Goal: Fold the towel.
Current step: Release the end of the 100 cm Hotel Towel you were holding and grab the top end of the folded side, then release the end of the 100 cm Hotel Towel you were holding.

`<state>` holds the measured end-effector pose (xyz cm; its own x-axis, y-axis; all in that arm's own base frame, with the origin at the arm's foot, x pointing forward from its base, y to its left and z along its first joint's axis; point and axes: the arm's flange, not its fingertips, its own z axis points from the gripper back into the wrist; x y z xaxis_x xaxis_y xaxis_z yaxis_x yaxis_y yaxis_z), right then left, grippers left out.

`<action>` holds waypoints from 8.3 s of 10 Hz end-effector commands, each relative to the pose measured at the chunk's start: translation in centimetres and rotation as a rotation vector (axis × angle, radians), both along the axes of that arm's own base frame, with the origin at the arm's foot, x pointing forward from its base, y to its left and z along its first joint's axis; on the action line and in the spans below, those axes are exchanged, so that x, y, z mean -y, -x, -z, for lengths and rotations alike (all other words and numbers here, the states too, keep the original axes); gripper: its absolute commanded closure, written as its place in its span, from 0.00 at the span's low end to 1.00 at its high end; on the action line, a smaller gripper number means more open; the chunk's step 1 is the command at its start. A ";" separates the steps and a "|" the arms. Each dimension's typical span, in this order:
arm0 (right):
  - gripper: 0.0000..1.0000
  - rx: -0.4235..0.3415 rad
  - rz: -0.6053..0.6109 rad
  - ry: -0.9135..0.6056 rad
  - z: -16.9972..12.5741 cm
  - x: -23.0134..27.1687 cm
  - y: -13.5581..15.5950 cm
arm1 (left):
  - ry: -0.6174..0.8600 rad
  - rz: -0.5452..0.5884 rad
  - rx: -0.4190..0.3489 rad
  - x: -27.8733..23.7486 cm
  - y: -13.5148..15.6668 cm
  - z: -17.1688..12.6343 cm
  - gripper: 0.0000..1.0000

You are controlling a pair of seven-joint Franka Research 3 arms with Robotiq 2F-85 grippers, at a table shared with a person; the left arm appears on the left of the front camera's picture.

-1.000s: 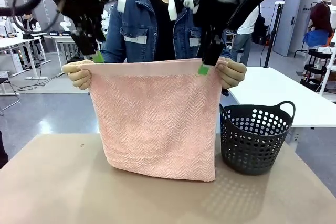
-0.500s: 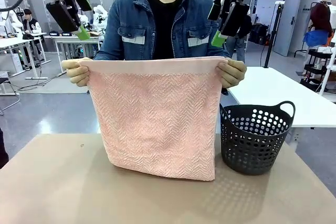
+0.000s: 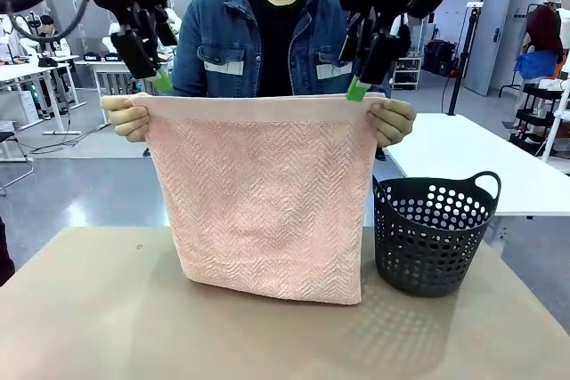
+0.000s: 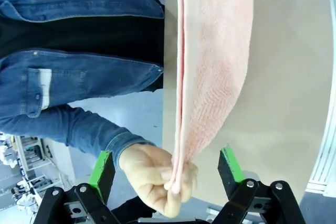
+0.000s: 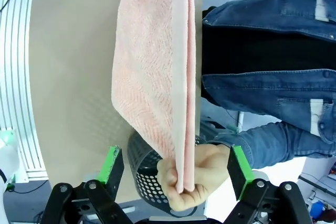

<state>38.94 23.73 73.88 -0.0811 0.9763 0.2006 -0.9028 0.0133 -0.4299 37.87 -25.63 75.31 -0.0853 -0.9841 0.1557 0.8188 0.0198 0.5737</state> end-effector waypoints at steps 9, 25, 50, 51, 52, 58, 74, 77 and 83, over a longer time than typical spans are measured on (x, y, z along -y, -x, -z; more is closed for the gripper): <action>0.27 -0.182 0.075 0.056 5.5 -1.0 -6.4 | -0.086 -0.009 -0.181 1.4 -6.7 6.3 0.25; 1.00 -0.173 0.042 0.051 5.6 -1.2 -6.2 | -0.091 -0.020 -0.195 1.0 -6.4 6.6 1.00; 1.00 -0.173 0.042 0.051 5.6 -1.2 -6.2 | -0.091 -0.020 -0.195 1.0 -6.4 6.6 1.00; 1.00 -0.173 0.042 0.051 5.6 -1.2 -6.2 | -0.091 -0.020 -0.195 1.0 -6.4 6.6 1.00; 1.00 -0.173 0.042 0.051 5.6 -1.2 -6.2 | -0.091 -0.020 -0.195 1.0 -6.4 6.6 1.00; 1.00 -0.173 0.042 0.051 5.6 -1.2 -6.2 | -0.091 -0.020 -0.195 1.0 -6.4 6.6 1.00; 0.00 -0.183 0.081 0.033 4.5 -0.4 -7.0 | -0.065 -0.058 -0.178 1.0 -6.6 5.5 0.23; 0.00 -0.175 0.105 0.023 3.4 -0.3 -7.2 | -0.041 -0.081 -0.187 0.6 -6.4 4.4 0.00; 0.00 -0.200 0.404 -0.197 -7.4 8.5 -0.2 | 0.287 -0.603 -0.185 -5.6 0.2 -5.9 0.00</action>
